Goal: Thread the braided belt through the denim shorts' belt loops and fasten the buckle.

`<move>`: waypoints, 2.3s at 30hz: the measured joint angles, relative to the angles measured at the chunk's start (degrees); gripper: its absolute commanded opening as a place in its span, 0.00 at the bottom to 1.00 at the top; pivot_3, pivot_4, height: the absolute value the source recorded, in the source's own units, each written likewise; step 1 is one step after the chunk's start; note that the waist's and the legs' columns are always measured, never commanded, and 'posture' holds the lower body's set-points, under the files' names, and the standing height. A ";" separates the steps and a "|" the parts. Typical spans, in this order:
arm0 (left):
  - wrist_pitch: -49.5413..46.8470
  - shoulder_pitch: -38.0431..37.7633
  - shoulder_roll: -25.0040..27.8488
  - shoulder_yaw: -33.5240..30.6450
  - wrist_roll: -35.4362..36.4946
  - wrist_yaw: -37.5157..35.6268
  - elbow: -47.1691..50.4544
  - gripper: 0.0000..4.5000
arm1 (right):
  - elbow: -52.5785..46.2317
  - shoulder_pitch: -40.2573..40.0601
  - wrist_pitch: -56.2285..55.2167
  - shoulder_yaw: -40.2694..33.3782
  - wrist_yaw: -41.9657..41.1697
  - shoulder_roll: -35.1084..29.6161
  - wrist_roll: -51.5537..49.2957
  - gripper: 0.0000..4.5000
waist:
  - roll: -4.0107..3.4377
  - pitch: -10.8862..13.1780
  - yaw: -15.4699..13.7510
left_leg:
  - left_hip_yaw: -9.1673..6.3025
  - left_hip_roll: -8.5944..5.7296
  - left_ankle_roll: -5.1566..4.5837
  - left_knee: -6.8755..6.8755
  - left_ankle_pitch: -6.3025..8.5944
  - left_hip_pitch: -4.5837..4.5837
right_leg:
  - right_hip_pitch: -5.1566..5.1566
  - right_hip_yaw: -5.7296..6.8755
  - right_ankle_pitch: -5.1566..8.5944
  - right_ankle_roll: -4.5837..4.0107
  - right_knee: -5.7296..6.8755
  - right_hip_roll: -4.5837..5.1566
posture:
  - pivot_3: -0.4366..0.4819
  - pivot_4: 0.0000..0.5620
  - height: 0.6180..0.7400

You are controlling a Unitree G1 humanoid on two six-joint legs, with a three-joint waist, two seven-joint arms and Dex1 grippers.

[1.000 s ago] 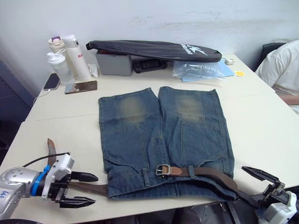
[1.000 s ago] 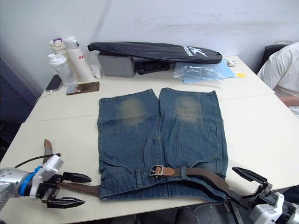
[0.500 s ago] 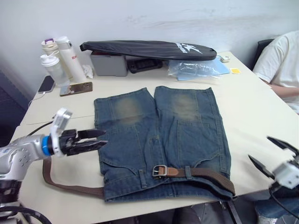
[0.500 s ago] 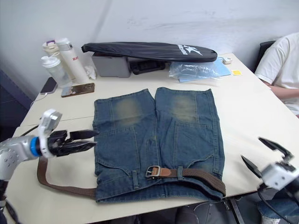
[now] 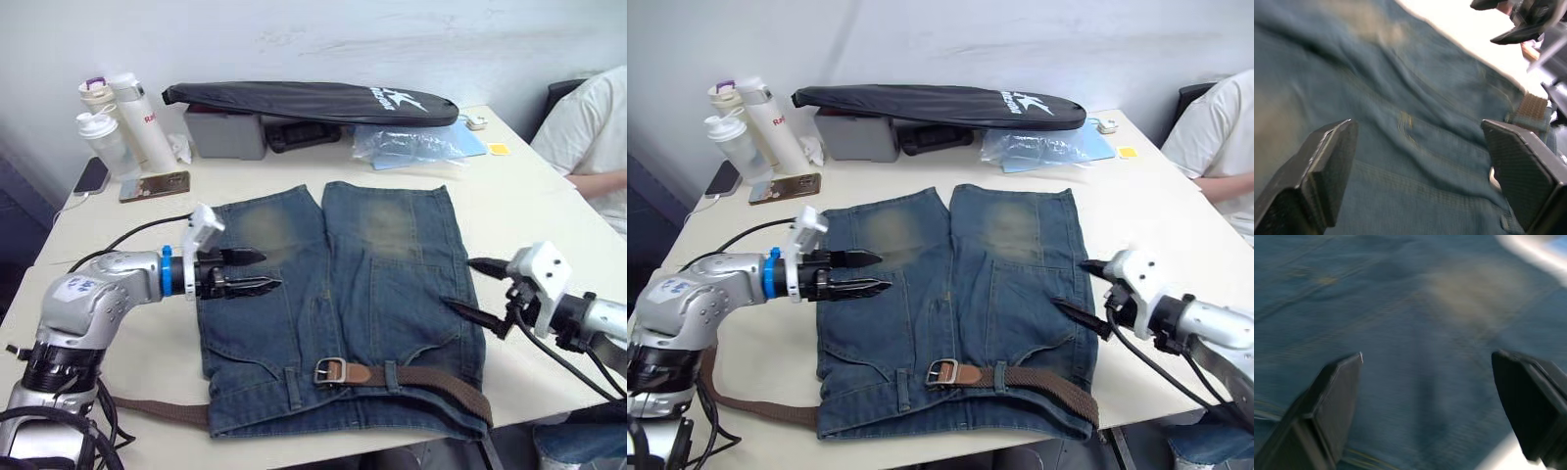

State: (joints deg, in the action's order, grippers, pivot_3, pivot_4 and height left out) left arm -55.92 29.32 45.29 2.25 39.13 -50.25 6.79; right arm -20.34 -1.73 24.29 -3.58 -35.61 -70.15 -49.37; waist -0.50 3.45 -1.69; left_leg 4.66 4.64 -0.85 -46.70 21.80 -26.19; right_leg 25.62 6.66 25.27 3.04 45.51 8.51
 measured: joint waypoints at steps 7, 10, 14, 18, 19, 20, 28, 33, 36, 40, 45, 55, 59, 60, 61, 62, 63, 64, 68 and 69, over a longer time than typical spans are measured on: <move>-5.38 5.76 -0.56 9.76 -7.85 3.74 -2.23 0.99 | 3.73 20.56 16.83 12.05 -1.91 6.53 6.68 1.00 | -0.27 0.18 0.20 | -0.04 -0.38 0.05 0.96 -0.17 0.16 | -0.07 0.06 -0.89 0.03 -0.78 0.01 | 0.48 0.27 0.03; -4.49 6.00 -0.75 12.93 -12.36 5.27 -3.06 0.99 | 8.51 25.18 18.75 16.52 -2.69 11.84 12.05 1.00 | -0.31 0.22 0.27 | 0.07 -0.44 0.04 1.13 -0.31 0.20 | -0.02 0.09 -1.18 0.23 -0.92 0.00 | 0.48 0.27 0.03; -3.77 4.82 -2.24 14.66 -15.99 8.31 -2.99 0.99 | 14.45 29.57 19.77 21.02 -2.62 19.44 18.60 1.00 | -0.30 0.23 0.34 | 0.15 -0.54 0.37 1.41 -0.73 0.24 | 0.00 0.02 -1.28 0.41 -1.01 0.04 | 0.48 0.27 0.03; -2.40 2.29 -2.67 14.61 -17.90 9.69 -1.41 0.93 | 15.68 30.15 21.12 21.86 -3.21 21.78 22.47 0.94 | -0.18 0.13 0.29 | 0.15 -0.52 0.52 1.33 -0.84 0.25 | -0.12 0.00 -1.26 0.38 -0.65 0.07 | 0.48 0.27 0.03; -2.16 1.87 -2.73 14.62 -18.39 10.06 -0.86 0.86 | 15.67 30.15 21.31 21.84 -3.26 22.06 23.01 0.88 | -0.15 0.10 0.28 | 0.15 -0.52 0.52 1.36 -0.83 0.25 | -0.12 0.01 -1.25 0.37 -0.67 0.08 | 0.48 0.27 0.03; -1.97 1.32 -3.05 14.61 -19.33 10.77 -0.44 0.81 | 15.52 30.07 21.79 21.70 -3.14 22.49 24.23 0.83 | -0.13 0.07 0.28 | 0.14 -0.52 0.54 1.37 -0.81 0.27 | -0.12 0.00 -1.25 0.36 -0.68 0.09 | 0.48 0.27 0.03; -3.20 -2.03 -4.17 12.54 -21.30 12.53 1.94 0.02 | 13.44 27.56 23.31 20.28 -4.13 23.92 26.87 0.00 | 0.06 -0.10 0.27 | 0.09 -0.47 1.01 1.63 -0.41 0.95 | -0.40 -0.04 -1.21 0.30 -0.77 0.10 | 0.48 0.27 0.03; -6.25 -3.04 -7.55 7.52 -20.58 13.72 1.83 0.01 | 13.74 27.65 23.42 18.35 -5.18 25.11 27.92 0.00 | 0.05 -0.10 0.29 | -0.02 -0.51 1.08 1.62 -0.34 0.99 | -0.33 -0.15 -1.25 0.37 -0.82 0.12 | 0.48 0.27 0.03; -5.85 -2.70 -10.05 5.23 -20.69 15.50 -0.30 0.01 | 16.54 30.16 23.49 18.38 -5.30 27.43 28.76 0.00 | 0.02 -0.02 0.34 | -0.02 -0.52 1.07 1.64 -0.34 0.97 | -0.13 -0.17 -1.35 0.55 -0.88 0.10 | 0.48 0.27 0.03; -0.76 0.08 -12.03 5.16 -22.90 17.65 -6.47 0.01 | 23.07 35.61 21.83 19.19 -5.43 30.90 31.57 0.00 | -0.15 0.11 0.31 | 0.05 -0.51 1.07 1.68 -0.36 0.88 | -0.08 0.01 -1.43 0.69 -0.95 0.03 | 0.48 0.27 0.03; 7.05 6.14 -15.66 5.68 -26.83 20.11 -17.78 0.01 | 37.18 43.60 14.55 20.20 -6.17 35.70 37.16 0.00 | -0.16 0.15 0.40 | 0.31 -0.49 1.14 1.64 -0.48 0.79 | 0.04 0.17 -1.44 0.71 -0.75 0.08 | 0.48 0.27 0.03; 12.27 10.50 -17.44 5.25 -30.15 18.76 -25.05 0.01 | 50.50 49.29 4.87 19.14 -9.16 39.22 42.18 0.00 | -0.29 0.07 1.12 | 0.63 -0.19 1.17 0.70 -0.60 -0.01 | 0.99 0.35 -1.87 1.28 0.39 0.15 | 0.48 0.27 0.03; 7.99 8.02 -17.87 2.19 -26.54 16.57 -19.24 0.01 | 44.17 46.03 8.41 17.28 -10.35 38.16 41.84 0.00 | -0.42 0.00 1.21 | 0.63 -0.06 1.17 0.62 -0.59 -0.16 | 0.99 0.56 -1.93 1.17 0.43 0.15 | 0.48 0.27 0.03; 6.76 7.97 -18.02 1.24 -25.49 16.28 -17.86 0.01 | 42.41 45.27 9.76 16.32 -10.72 37.86 41.18 0.00 | -0.48 -0.02 1.21 | 0.63 -0.03 1.18 0.65 -0.58 -0.21 | 0.99 0.60 -1.93 1.17 0.41 0.13 | 0.48 0.27 0.03; 5.76 7.97 -18.11 0.45 -24.85 16.22 -16.65 0.00 | 40.93 44.96 11.16 15.62 -11.08 37.78 40.68 0.08 | -0.47 -0.01 1.24 | 0.64 -0.04 1.18 0.65 -0.57 -0.22 | 0.99 0.62 -1.93 1.16 0.39 0.13 | 0.48 0.27 0.03; 5.34 8.04 -18.21 0.14 -24.53 16.22 -16.17 0.00 | 40.01 44.86 11.97 15.09 -11.23 37.77 40.26 0.15 | -0.47 -0.01 1.23 | 0.64 -0.04 1.17 0.63 -0.57 -0.23 | 0.98 0.66 -1.93 1.16 0.36 0.14 | 0.48 0.27 0.03; 4.77 8.24 -18.54 -0.42 -23.97 16.35 -16.02 0.08 | 38.62 44.79 13.00 14.28 -11.43 37.77 39.63 0.23 | -0.48 0.00 1.25 | 0.65 -0.04 1.16 0.61 -0.57 -0.22 | 0.97 0.70 -1.93 1.16 0.34 0.16 | 0.48 0.27 0.03; 4.45 8.29 -18.96 -1.16 -23.57 16.50 -16.02 0.16 | 37.58 44.82 13.65 13.99 -11.59 37.77 39.18 0.32 | -0.50 0.00 1.35 | 0.65 -0.05 1.13 0.62 -0.55 -0.20 | 0.96 0.72 -1.93 1.15 0.32 0.17 | 0.48 0.27 0.03; 3.73 8.44 -19.10 -1.71 -23.15 16.36 -16.02 0.53 | 34.98 44.82 16.34 13.20 -12.13 37.77 38.33 0.76 | -0.44 0.10 1.75 | 0.63 0.01 1.04 0.72 -0.51 -0.17 | 0.97 0.94 -1.92 1.14 0.18 0.16 | 0.48 0.27 0.03; 3.52 8.44 -18.86 -1.71 -23.12 16.13 -15.96 0.63 | 34.59 44.82 16.85 12.81 -12.10 37.76 38.27 0.87 | -0.44 0.11 1.75 | 0.63 0.01 1.04 0.75 -0.51 -0.14 | 0.97 0.96 -1.92 1.13 0.09 0.16 | 0.48 0.27 0.03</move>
State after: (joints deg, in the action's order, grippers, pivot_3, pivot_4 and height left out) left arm -52.40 37.76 26.42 0.54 16.01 -34.12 -9.17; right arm 14.25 43.09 41.15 9.22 -47.70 -32.39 -11.09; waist -0.94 3.56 0.06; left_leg 5.30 4.65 0.19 -45.96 21.29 -26.33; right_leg 26.59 7.63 23.35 4.17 45.60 8.66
